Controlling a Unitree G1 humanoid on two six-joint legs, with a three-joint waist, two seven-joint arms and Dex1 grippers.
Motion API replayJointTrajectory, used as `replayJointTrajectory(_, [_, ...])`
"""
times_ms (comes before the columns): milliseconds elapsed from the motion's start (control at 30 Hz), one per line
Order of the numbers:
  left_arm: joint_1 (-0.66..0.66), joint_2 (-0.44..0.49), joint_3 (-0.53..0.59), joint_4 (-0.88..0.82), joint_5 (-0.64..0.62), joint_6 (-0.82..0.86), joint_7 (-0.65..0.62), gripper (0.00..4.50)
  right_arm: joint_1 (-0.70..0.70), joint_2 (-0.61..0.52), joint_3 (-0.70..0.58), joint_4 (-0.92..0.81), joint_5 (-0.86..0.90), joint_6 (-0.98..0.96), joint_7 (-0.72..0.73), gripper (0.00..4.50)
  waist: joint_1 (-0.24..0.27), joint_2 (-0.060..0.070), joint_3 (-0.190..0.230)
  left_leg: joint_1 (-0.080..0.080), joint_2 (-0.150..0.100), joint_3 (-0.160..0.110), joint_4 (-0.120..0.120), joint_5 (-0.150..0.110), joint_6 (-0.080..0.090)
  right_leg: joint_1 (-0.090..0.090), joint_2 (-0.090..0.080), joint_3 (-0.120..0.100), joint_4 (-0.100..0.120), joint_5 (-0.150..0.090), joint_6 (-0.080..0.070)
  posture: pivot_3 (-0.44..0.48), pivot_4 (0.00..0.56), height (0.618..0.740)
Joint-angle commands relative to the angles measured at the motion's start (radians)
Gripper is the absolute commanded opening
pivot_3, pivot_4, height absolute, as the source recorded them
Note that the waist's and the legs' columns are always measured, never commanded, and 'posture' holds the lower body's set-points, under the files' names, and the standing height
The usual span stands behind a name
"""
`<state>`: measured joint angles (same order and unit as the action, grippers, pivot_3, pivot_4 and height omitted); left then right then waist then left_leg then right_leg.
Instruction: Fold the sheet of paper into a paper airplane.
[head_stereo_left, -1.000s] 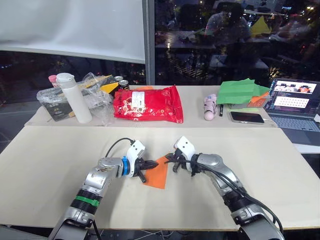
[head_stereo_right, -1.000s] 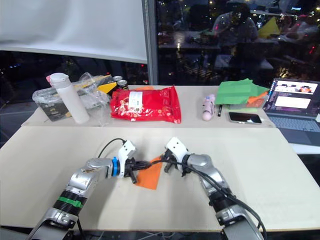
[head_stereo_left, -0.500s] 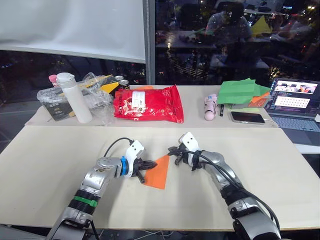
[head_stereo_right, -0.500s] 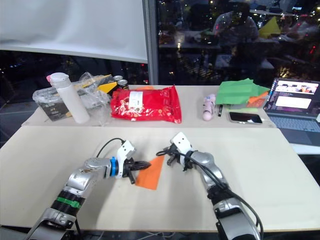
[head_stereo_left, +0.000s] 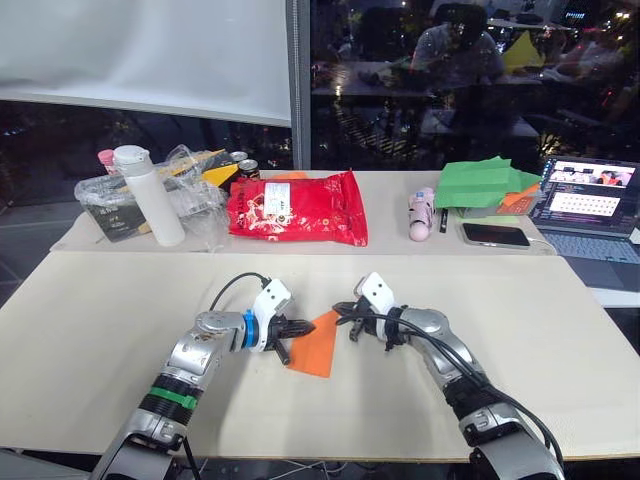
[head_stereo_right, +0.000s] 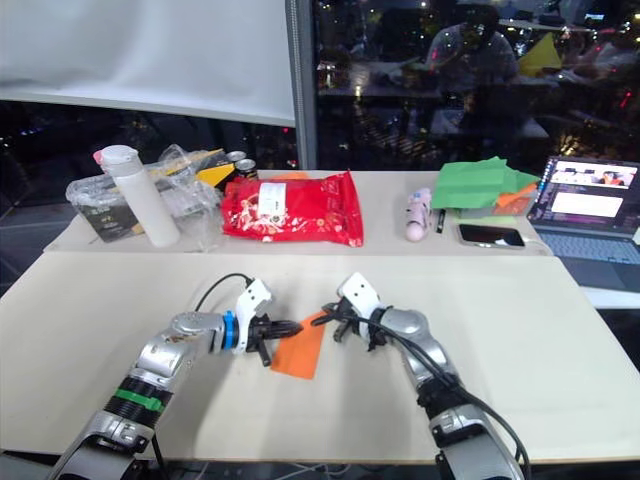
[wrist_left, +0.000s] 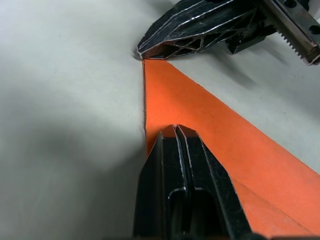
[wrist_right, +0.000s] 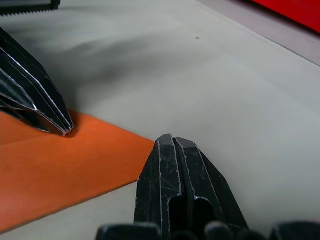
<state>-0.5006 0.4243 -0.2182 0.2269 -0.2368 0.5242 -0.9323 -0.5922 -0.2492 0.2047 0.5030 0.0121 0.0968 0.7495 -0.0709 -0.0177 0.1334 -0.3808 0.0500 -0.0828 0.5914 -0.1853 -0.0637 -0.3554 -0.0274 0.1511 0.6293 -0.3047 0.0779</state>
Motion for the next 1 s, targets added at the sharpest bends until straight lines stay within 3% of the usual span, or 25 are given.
replayJointTrajectory(33, [-0.005, -0.002, -0.017, 0.016, 0.025, 0.01, 0.004, 0.01, -0.022, -0.005, 0.003, 0.066, -0.035, 0.021, -0.042, 0.0, 0.0, 0.0, 0.0, 0.0, 0.0, 0.0, 0.0, 0.0, 0.0, 0.0, 0.0, 0.0, 0.0, 0.0, 0.0, 0.0, 0.15, 0.715])
replayJointTrajectory(200, [-0.008, -0.004, -0.018, 0.018, 0.027, 0.008, 0.002, 0.01, 0.002, -0.012, -0.006, 0.029, -0.005, 0.049, -0.02, 0.0, 0.001, 0.0, 0.0, 0.0, 0.0, 0.0, 0.0, 0.0, 0.0, 0.0, 0.0, 0.0, 0.0, 0.0, 0.0, 0.0, 0.15, 0.715])
replayJointTrajectory(400, [-0.004, -0.007, -0.022, 0.02, 0.029, 0.005, -0.001, 0.01, 0.03, 0.017, -0.078, -0.075, 0.061, -0.083, -0.055, 0.0, 0.001, 0.0, 0.0, -0.001, 0.0, 0.0, 0.0, 0.0, 0.0, 0.0, 0.0, 0.0, 0.0, 0.0, 0.0, 0.0, 0.15, 0.715])
replayJointTrajectory(1000, [-0.007, -0.024, -0.028, 0.049, 0.05, -0.028, 0.002, 0.01, 0.147, -0.044, 0.049, -0.13, 0.013, 0.009, 0.117, 0.0, 0.002, 0.0, 0.0, 0.0, 0.0, 0.0, 0.0, 0.0, 0.0, 0.0, 0.0, 0.0, -0.001, 0.0, 0.0, 0.0, 0.15, 0.715])
